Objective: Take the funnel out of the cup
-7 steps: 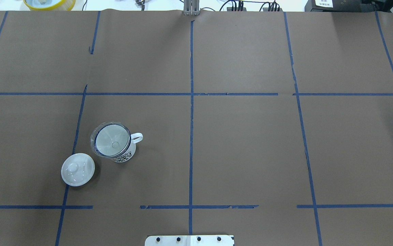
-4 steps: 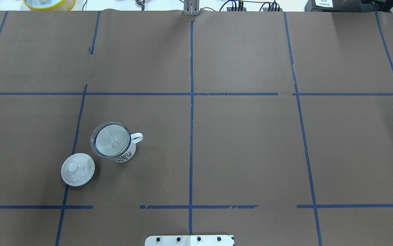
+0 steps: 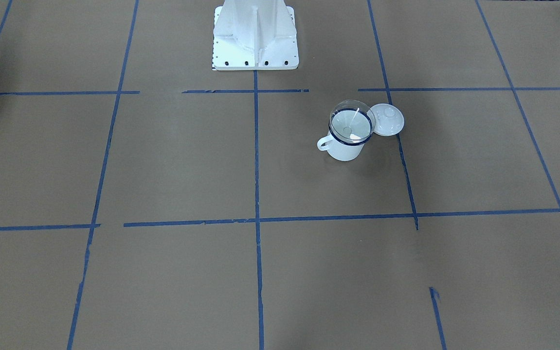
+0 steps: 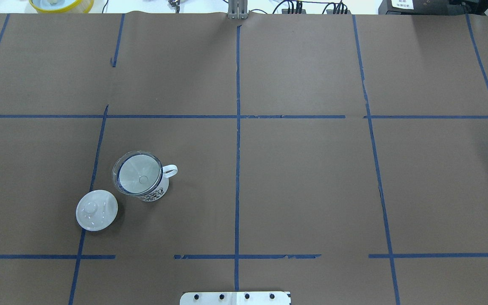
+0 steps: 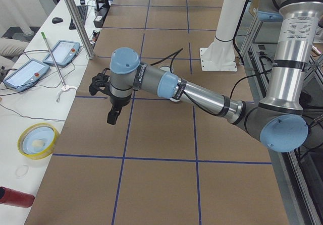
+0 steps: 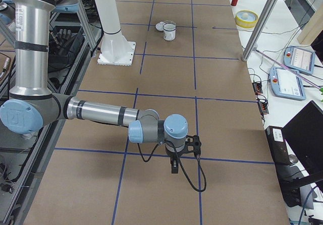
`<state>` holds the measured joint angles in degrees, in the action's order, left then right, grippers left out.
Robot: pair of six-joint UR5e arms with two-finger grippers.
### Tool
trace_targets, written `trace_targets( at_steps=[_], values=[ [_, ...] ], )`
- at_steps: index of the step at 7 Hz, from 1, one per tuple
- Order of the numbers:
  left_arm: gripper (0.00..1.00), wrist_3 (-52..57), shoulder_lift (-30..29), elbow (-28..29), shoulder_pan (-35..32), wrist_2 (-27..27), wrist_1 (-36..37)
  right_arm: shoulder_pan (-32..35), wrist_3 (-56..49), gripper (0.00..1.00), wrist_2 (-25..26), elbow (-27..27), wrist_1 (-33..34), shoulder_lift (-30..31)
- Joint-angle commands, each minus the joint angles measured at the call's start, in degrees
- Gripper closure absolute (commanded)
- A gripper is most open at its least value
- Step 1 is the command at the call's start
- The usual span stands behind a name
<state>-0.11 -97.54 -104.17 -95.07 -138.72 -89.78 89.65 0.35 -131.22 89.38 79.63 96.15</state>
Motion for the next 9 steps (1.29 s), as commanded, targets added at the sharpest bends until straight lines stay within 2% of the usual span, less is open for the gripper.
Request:
trace_targets(
  at_steps=[1,2,4,5,6,7,8,9],
  values=[
    [0.0,-8.65,-0.2,-1.99,2.84,-6.89,-8.17,0.0,0.0,0.0,0.0,0.0,0.0,0.0],
    [0.0,-14.07,-0.28,-3.74,9.13,-6.48,-8.39,0.0,0.0,0.0,0.0,0.0,0.0,0.0],
    [0.0,-34.34,-1.77,-10.76,23.54,7.43,-8.04,0.0,0.0,0.0,0.0,0.0,0.0,0.0],
    [0.0,-42.87,-4.12,-11.92,30.05,11.07,-7.87,0.0,0.0,0.0,0.0,0.0,0.0,0.0],
    [0.0,-52.0,-8.93,-11.76,37.34,13.98,-4.47,0.0,0.0,0.0,0.0,0.0,0.0,0.0],
    [0.0,-57.75,-16.12,-11.24,42.54,16.88,2.26,0.0,0.0,0.0,0.0,0.0,0.0,0.0],
    [0.0,-62.94,-20.02,-11.06,47.38,18.73,6.07,0.0,0.0,0.0,0.0,0.0,0.0,0.0],
    [0.0,-68.56,-21.88,-9.23,52.3,22.06,6.2,0.0,0.0,0.0,0.0,0.0,0.0,0.0]
  ],
)
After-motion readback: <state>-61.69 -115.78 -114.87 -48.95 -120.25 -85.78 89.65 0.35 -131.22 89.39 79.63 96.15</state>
